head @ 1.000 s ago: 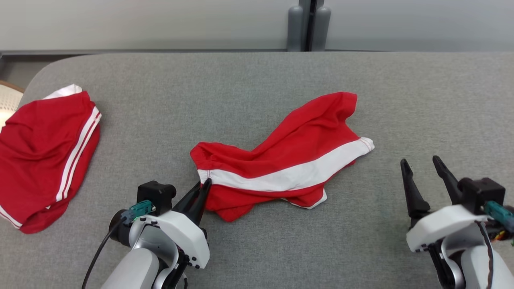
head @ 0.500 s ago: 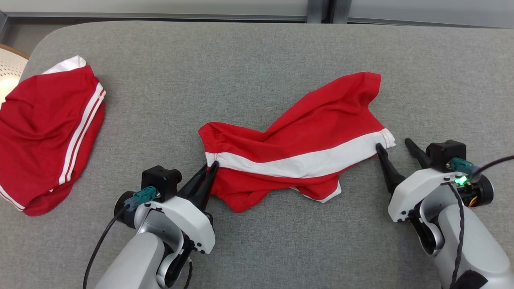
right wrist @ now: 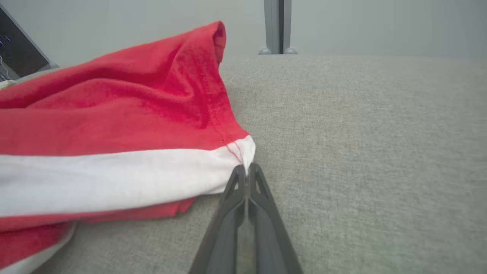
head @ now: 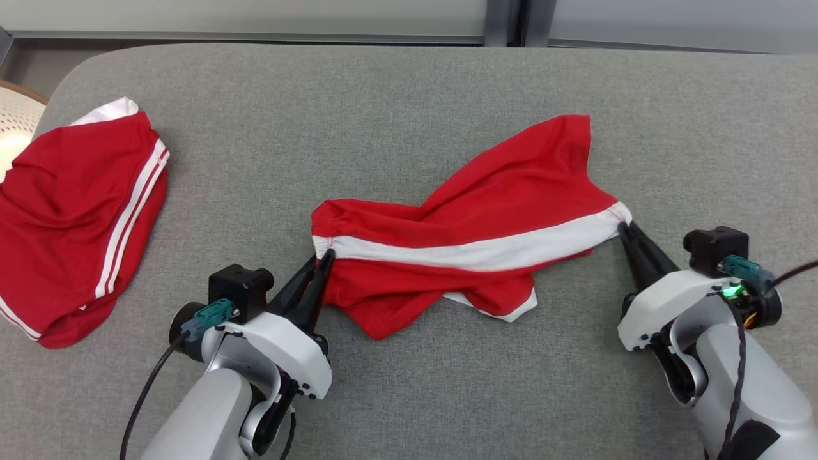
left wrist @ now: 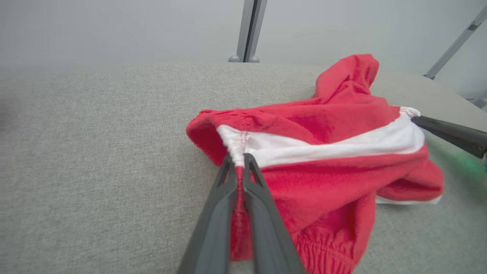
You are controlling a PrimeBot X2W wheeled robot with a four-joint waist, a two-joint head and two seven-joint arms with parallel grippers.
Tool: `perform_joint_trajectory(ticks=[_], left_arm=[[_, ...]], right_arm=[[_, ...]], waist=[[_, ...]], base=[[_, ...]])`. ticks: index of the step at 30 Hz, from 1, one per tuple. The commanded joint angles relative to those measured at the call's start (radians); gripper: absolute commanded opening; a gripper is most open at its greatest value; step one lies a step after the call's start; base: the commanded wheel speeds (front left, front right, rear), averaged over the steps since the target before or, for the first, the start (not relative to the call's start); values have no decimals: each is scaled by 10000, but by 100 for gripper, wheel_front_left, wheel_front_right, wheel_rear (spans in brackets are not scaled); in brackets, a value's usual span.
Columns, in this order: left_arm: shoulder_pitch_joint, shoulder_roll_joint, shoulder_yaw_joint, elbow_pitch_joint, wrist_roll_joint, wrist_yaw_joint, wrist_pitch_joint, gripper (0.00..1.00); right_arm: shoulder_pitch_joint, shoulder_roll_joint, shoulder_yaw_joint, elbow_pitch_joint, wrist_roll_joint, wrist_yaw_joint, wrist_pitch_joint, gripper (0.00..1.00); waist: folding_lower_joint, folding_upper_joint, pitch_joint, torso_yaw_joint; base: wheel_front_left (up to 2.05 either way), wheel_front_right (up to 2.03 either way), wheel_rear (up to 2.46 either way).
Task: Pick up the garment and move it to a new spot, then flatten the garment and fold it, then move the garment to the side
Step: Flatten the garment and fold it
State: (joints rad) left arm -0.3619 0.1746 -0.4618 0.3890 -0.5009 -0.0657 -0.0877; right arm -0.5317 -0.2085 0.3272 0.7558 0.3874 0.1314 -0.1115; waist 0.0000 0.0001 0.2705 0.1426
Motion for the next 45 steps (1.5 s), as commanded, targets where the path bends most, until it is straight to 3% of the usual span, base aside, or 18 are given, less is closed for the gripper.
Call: perform_joint_trajectory(ticks=[1, 12, 18, 31, 39, 45], left_arm=[[-213, 82, 75, -49, 22, 52, -126, 0], [-43, 464, 270, -1373, 346, 486, -766, 0], [-10, 891, 454, -3031, 507, 719, -661, 0], [-556, 1538, 744, -6688, 852, 1136, 177, 0], [-949, 1555, 915, -7392, 865, 1342, 414, 0], [-2076, 1259, 928, -6852, 584, 1064, 374, 0]], right_arm=[[81, -86, 9, -129, 97, -13, -264, 0], [754, -538, -240, -2132, 17, -12, -1370, 0], [1321, -806, -815, -4415, -452, -12, -1391, 0], [2408, -731, -2772, -10139, -1567, -12, -59, 0], [2202, -620, -3055, -10883, -1419, -12, 611, 0], [915, -667, -3044, -10342, -1187, -12, 583, 0]], waist=[[0, -1, -51, -15], [0, -1, -638, -195], [0, -1, -1061, -449], [0, -1, -1610, -1027], [0, -1, -1317, -1235], [0, -1, -656, -1181]], base=[[0, 0, 0], [0, 0, 0], [0, 0, 0], [0, 0, 0], [0, 0, 0], [0, 0, 0]])
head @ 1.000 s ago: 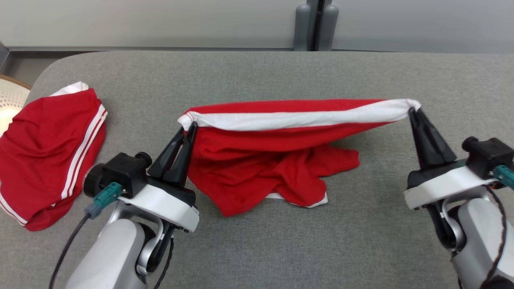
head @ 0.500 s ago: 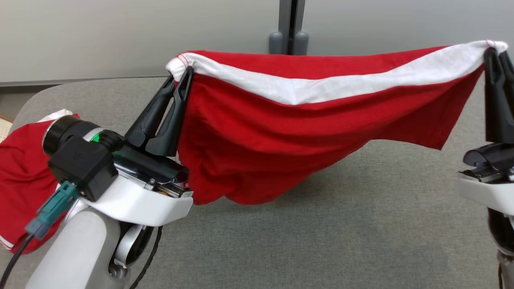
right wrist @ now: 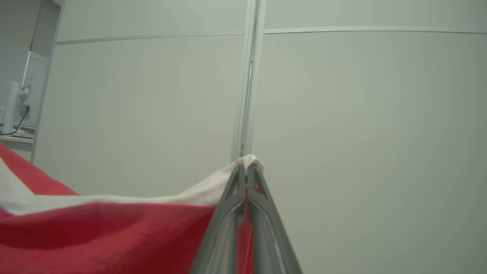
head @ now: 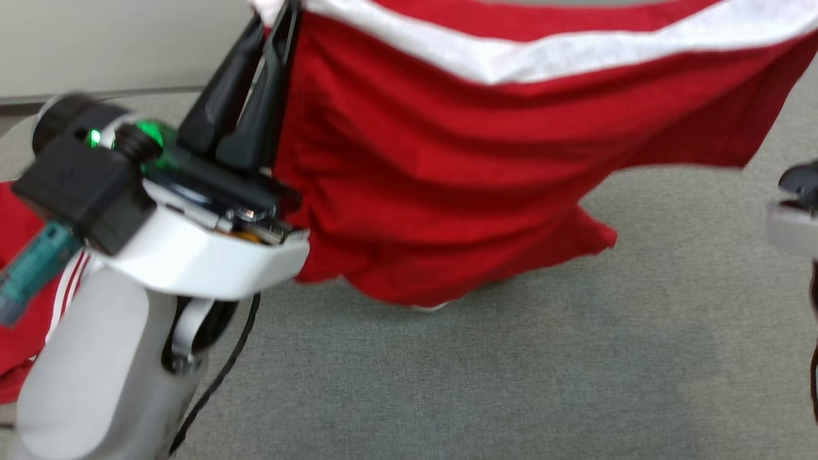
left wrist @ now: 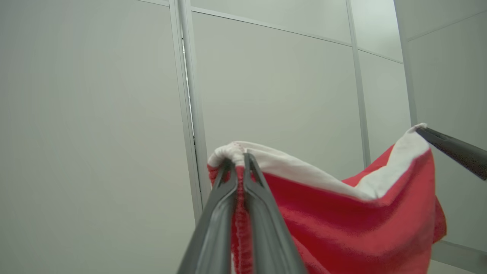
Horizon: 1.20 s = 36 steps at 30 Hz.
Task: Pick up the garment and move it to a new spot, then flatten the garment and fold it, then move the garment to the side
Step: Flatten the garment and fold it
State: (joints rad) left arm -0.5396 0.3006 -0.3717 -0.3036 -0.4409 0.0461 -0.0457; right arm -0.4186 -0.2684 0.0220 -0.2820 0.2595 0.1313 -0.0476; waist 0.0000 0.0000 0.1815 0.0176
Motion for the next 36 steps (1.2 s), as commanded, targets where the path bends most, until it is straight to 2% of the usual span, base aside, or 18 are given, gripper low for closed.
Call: perform_joint_trajectory(ticks=[1, 5, 10, 11, 14, 20, 24, 29, 36], left_arm=[[-617, -103, 22, 270, -70, -145, -94, 0], [-2018, -561, 72, 1546, -284, -477, -452, 0], [-4001, -1185, 183, 3883, -448, -908, -1126, 0], [-4799, -1427, 220, 4920, -500, -1070, -1423, 0], [-5791, -1713, 294, 6517, -534, -1266, -1845, 0], [-6817, -2069, 406, 9510, -612, -1561, -2170, 0], [-6756, -2249, 507, 10929, -572, -1678, -2197, 0], [-5884, -2382, 563, 12352, -720, -1763, -2188, 0], [-4657, -2473, 354, 13354, -1281, -1764, -2191, 0]], right_arm=[[-541, -104, 51, 228, 134, -7, -53, 0], [-1817, -315, 173, 1196, 275, -7, -62, 0], [-3965, -367, 664, 2957, 465, -7, -277, 0], [-4943, -290, 860, 3769, 568, -7, -467, 0], [-6209, -18, 1255, 5224, 646, -7, -802, 0], [-7855, 801, 2126, 8216, 835, -5, -1345, 0], [-8173, 1411, 2770, 10053, 1049, -7, -1595, 0], [-7566, 1891, 3693, 11826, 1576, -7, -1839, 0], [-6287, 2105, 4611, 12604, 2509, -7, -2118, 0]], waist=[[0, 0, 382, 104], [0, 0, 828, 323], [0, 0, 1239, 336], [0, 0, 1401, 302], [0, 0, 1562, 205], [0, 0, 1707, -54], [0, 0, 1809, -184], [0, 0, 1894, -289], [0, 0, 1963, -315]], base=[[0, 0, 0], [0, 0, 0], [0, 0, 0], [0, 0, 0], [0, 0, 0], [0, 0, 0], [0, 0, 0], [0, 0, 0], [0, 0, 0]])
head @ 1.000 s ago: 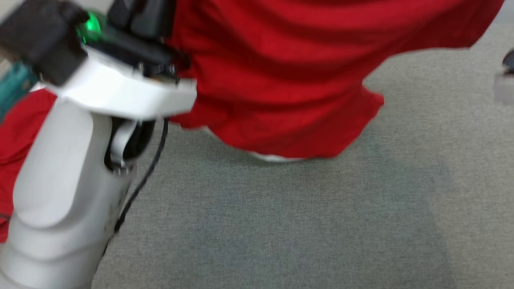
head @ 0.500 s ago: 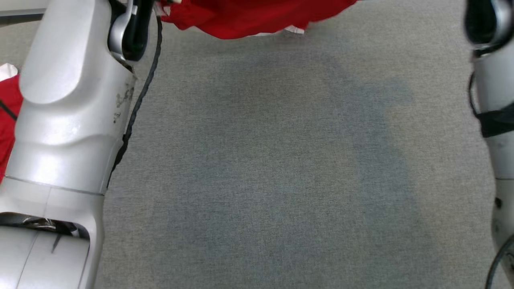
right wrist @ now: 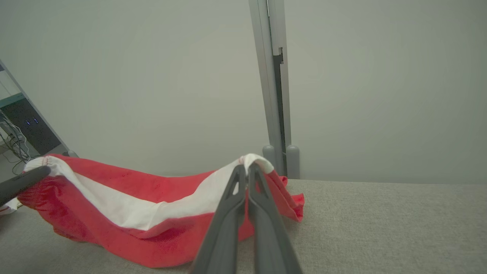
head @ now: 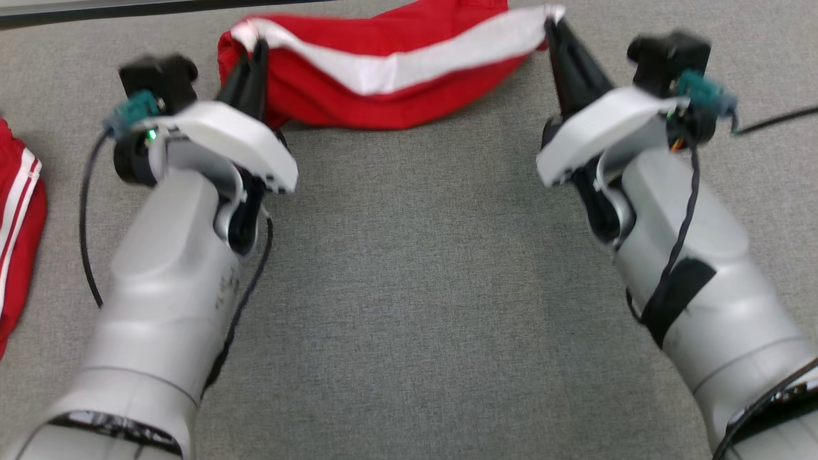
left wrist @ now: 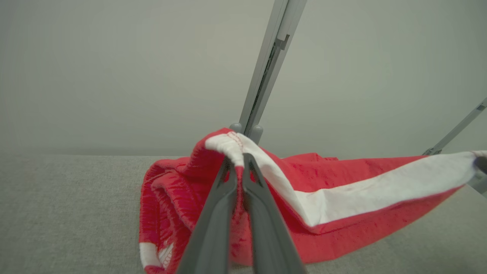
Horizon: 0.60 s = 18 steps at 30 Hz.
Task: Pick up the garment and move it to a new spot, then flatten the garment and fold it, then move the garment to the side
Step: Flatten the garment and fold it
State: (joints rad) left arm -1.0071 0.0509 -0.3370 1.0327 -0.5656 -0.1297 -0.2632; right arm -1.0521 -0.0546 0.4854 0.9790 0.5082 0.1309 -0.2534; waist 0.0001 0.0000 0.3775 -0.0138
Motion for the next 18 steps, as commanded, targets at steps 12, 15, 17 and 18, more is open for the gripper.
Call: perform_joint_trajectory(ticks=[12, 15, 17, 18], left_arm=[[3334, 128, -547, -1993, -210, -11, -16, 0], [4365, 263, -368, -2774, 44, -11, -18, 0], [5065, 320, -244, -3317, 200, -12, -16, 0], [5415, 380, -193, -3557, 258, -12, -16, 0]], right_arm=[[4269, -483, -160, -2723, 431, -3, -126, 0], [5376, -717, -334, -3412, 249, -3, -127, 0], [6005, -879, -428, -3889, 182, -3, -128, 0], [6310, -942, -495, -4111, 138, -3, -126, 0]], waist=[[-1, 0, -740, -20], [-1, 0, -1107, -62], [-1, 0, -1352, -69], [-1, 0, -1488, -84]], base=[[0, 0, 0], [0, 0, 0], [0, 0, 0], [0, 0, 0]])
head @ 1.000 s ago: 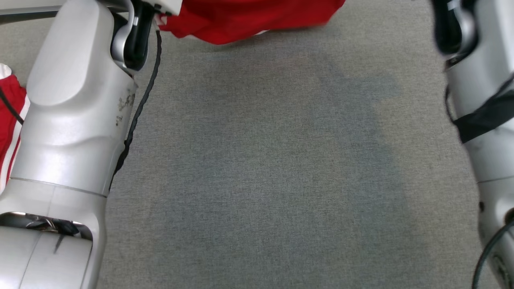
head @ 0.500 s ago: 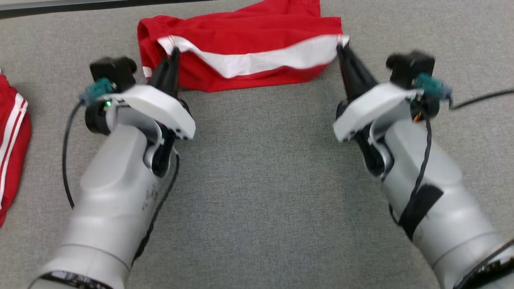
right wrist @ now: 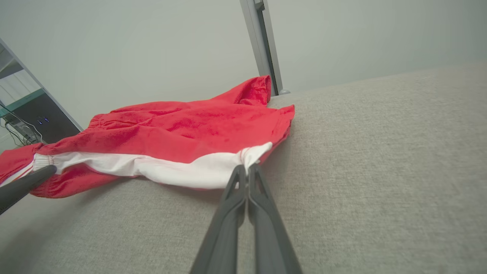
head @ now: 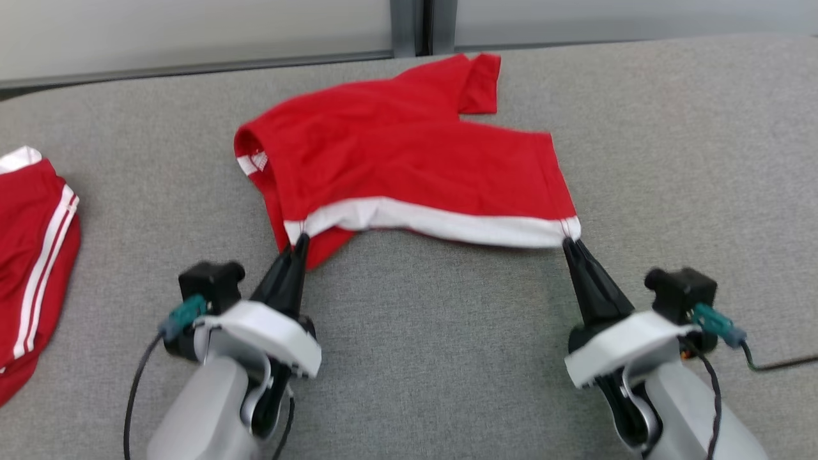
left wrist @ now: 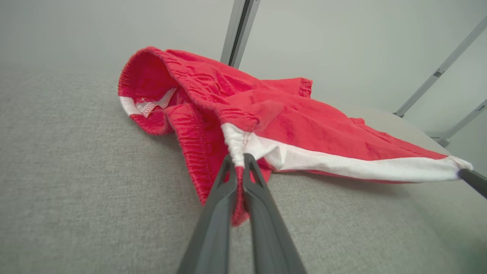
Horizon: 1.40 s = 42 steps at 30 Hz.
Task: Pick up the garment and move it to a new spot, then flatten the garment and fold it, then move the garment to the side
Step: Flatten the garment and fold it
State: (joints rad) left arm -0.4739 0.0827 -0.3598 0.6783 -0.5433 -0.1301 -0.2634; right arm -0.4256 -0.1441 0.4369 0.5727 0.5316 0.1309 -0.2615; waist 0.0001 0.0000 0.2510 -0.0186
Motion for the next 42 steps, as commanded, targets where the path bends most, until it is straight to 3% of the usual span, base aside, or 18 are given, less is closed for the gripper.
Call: perform_joint_trajectory(ticks=[1, 6, 10, 21, 28, 34, 42], left_arm=[[418, 134, 104, -276, 101, -8, -16, 0], [1943, 560, 35, -1470, 291, 0, 84, 0], [2881, 1069, -95, -2694, 306, 134, 745, 0], [5461, 2197, 6, -7394, -400, 1051, 3169, 0], [6318, 2529, 170, -9202, -737, 1577, 4045, 0], [6468, 2461, 214, -9655, -973, 1857, 4372, 0], [5711, 1768, 329, -9183, -1672, 1735, 4172, 0]], right_arm=[[366, -105, -96, -271, -129, -3, -44, 0], [1863, -238, -556, -1321, -235, -3, 266, 0], [3140, -167, -1135, -2450, -484, -3, 866, 0], [6512, 157, -2595, -6705, -1415, -2, 3749, 0], [7524, 239, -3019, -8382, -1724, -2, 4957, 0], [7197, 251, -3243, -8765, -1898, -3, 5085, 0], [5187, -173, -3256, -7602, -1790, -3, 4642, 0]], waist=[[-1, 0, -379, -46], [-1, 0, -989, -6], [-1, 0, -1447, 189], [-1, 0, -2148, 301], [-1, 0, -2252, 287], [-1, 0, -2140, 388], [-1, 0, -1209, 738]], base=[[0, 0, 0], [0, 0, 0], [0, 0, 0], [0, 0, 0], [0, 0, 0], [0, 0, 0], [0, 0, 0]])
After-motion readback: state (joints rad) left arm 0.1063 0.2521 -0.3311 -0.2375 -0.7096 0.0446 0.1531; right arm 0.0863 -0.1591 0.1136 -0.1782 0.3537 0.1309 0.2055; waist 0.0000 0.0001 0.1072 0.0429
